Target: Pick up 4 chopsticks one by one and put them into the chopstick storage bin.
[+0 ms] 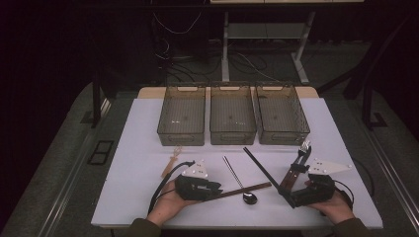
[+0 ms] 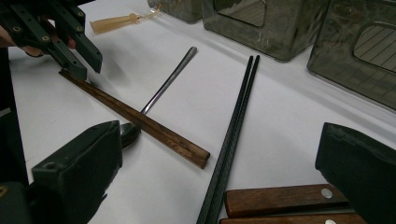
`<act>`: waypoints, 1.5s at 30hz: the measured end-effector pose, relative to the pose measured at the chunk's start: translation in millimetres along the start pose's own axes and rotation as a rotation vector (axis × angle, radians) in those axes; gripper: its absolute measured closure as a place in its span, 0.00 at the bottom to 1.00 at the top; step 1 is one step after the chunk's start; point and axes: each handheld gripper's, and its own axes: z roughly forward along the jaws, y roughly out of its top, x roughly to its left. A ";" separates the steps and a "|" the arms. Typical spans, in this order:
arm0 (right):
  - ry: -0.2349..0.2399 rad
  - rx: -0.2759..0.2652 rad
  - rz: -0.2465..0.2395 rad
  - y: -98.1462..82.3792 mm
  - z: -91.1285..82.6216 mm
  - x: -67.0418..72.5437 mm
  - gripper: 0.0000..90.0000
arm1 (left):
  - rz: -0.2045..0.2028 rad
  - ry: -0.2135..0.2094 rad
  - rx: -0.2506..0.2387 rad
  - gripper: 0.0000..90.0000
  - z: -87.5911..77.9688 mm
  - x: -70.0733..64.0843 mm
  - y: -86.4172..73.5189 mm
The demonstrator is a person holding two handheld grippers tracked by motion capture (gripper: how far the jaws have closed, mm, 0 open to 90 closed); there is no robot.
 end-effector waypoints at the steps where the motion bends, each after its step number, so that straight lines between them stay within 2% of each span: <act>1: -0.001 0.000 0.001 -0.1 0.0 0.0 0.01 | 0.000 0.000 0.000 0.83 0.0 0.0 0.0; 11: -0.004 0.001 0.002 0.0 0.0 -0.2 0.01 | 0.014 -0.012 0.019 0.89 5.6 -1.9 -0.1; 23: -0.004 -0.004 0.004 0.5 -1.0 -0.2 0.01 | 0.023 -0.003 0.042 0.89 7.8 -1.1 -1.4; 38: 0.001 -0.008 0.004 1.0 -0.8 0.1 0.01 | 0.012 0.013 0.051 0.90 11.0 1.4 -3.1; 45: 0.003 -0.011 0.005 1.0 -1.1 -0.1 0.01 | 0.026 0.019 0.049 0.92 13.9 1.5 -3.3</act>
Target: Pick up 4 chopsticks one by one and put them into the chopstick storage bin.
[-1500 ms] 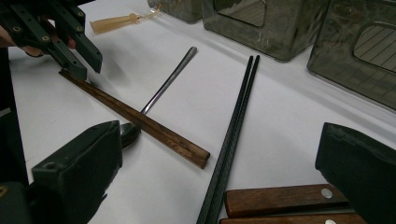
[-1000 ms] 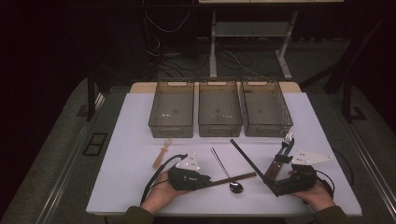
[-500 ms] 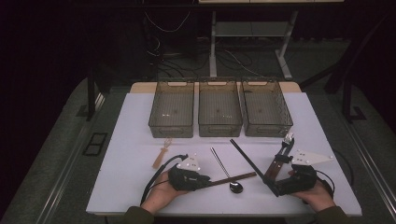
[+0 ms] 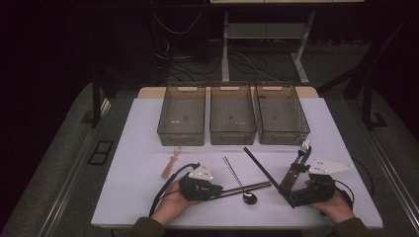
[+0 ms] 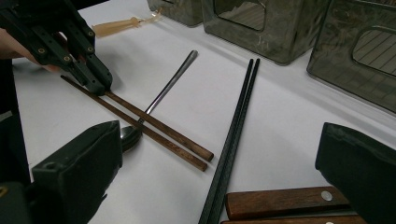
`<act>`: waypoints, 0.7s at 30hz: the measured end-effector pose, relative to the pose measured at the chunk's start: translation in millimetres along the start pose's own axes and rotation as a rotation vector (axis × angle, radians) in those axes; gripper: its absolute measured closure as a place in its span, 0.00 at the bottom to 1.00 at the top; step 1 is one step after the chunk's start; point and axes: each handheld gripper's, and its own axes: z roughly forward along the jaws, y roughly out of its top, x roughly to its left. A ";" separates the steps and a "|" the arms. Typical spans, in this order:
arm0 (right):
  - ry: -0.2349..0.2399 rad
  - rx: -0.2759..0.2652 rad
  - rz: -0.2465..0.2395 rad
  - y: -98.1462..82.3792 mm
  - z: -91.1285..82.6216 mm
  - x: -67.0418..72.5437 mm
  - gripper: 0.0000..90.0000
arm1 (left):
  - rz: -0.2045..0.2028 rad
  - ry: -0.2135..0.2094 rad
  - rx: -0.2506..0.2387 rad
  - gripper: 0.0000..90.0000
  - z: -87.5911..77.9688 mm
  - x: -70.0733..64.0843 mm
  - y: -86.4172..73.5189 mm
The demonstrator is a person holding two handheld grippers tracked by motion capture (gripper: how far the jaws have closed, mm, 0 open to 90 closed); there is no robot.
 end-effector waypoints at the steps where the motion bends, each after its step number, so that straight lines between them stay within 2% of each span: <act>1: 0.001 0.001 -0.001 0.1 0.2 -0.2 0.01 | 0.000 0.000 0.000 0.92 0.0 0.0 0.0; 4: 0.000 0.005 -0.002 -0.1 0.6 0.1 0.01 | 0.026 0.014 0.005 0.92 0.3 -2.0 0.5; 11: 0.002 0.007 -0.005 0.2 0.8 1.7 0.01 | 0.013 0.001 -0.003 0.94 0.1 0.4 -0.3; 21: 0.007 -0.007 -0.001 0.1 2.5 4.3 0.01 | 0.021 0.014 0.003 0.94 -0.7 -0.5 0.4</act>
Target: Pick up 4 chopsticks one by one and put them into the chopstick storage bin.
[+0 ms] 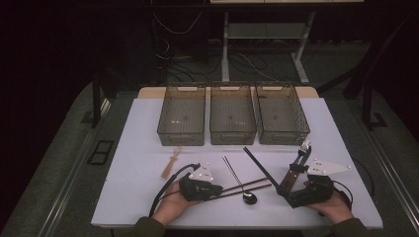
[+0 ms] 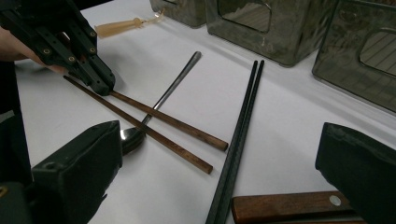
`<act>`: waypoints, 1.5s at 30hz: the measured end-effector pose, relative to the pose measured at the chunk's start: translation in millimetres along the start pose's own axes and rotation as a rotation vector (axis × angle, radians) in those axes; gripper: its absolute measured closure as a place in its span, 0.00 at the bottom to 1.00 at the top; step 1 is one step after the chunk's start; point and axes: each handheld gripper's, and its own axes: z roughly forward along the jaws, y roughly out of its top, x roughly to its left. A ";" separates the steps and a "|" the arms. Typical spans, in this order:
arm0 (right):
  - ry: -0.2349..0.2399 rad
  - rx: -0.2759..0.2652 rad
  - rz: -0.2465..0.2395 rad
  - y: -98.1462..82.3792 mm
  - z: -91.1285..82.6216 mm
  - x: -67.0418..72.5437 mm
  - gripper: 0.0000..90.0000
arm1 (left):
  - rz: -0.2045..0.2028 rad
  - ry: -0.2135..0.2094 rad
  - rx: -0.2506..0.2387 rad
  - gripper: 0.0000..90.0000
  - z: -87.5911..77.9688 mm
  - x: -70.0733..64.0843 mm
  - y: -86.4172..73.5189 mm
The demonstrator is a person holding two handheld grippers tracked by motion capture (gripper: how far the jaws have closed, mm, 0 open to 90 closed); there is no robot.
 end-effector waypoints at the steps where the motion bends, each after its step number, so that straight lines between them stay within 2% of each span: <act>1: 0.000 -0.004 0.001 0.0 0.8 0.4 0.01 | 0.000 0.000 0.000 0.94 0.0 0.0 0.0; 15: -0.009 0.015 0.006 -1.8 9.3 2.1 0.01 | -0.033 0.017 -0.063 0.94 -16.5 2.2 2.2; 28: -0.009 0.020 0.009 -1.7 8.3 1.3 0.01 | -0.068 0.020 -0.072 0.94 -27.7 1.7 5.5; 36: -0.012 0.017 0.007 -2.0 7.0 1.6 0.01 | -0.070 0.015 -0.077 0.94 -32.9 2.9 6.6; 41: -0.014 0.018 0.007 -2.0 7.1 1.6 0.01 | -0.081 0.029 -0.095 0.94 -37.9 3.0 9.0; 45: -0.016 0.015 0.004 -1.9 7.4 1.5 0.01 | -0.073 0.039 -0.102 0.94 -42.0 3.5 10.5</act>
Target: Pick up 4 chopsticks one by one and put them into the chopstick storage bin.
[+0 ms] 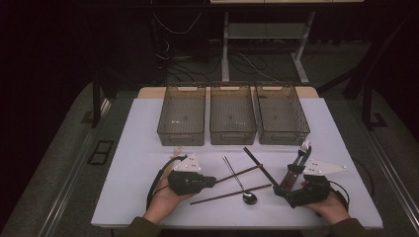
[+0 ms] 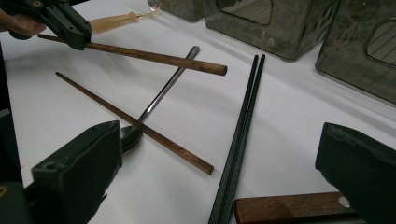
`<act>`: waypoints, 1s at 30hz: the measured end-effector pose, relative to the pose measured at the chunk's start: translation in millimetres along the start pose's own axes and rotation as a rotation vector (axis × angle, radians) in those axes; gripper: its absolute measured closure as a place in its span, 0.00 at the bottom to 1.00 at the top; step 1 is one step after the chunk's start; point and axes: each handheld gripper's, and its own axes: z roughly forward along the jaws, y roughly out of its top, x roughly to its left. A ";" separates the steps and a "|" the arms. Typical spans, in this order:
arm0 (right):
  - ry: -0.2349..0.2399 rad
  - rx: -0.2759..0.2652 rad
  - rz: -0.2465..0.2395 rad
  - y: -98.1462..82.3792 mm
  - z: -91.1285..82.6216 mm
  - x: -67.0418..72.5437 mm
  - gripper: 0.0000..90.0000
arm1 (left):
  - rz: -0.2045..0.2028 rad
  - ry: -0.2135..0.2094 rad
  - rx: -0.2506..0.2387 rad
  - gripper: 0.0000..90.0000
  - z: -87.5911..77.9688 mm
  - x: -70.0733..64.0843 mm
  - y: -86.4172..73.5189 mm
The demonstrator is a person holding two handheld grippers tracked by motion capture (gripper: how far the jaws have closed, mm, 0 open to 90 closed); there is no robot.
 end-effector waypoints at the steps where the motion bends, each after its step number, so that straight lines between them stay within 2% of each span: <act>1: 0.001 0.002 0.001 0.0 0.0 -0.1 0.01 | -0.001 0.000 -0.006 0.94 -1.0 0.3 0.2; 8: -0.001 0.001 0.001 0.0 -0.1 0.4 0.01 | 0.001 0.014 -0.038 0.94 -12.2 2.4 2.5; 13: -0.001 0.002 0.001 0.1 0.1 0.3 0.01 | -0.018 0.038 -0.064 0.94 -21.5 6.1 0.7; 30: 0.001 0.004 -0.002 0.0 0.2 0.7 0.01 | -0.064 0.155 -0.120 0.94 -53.6 22.4 -9.6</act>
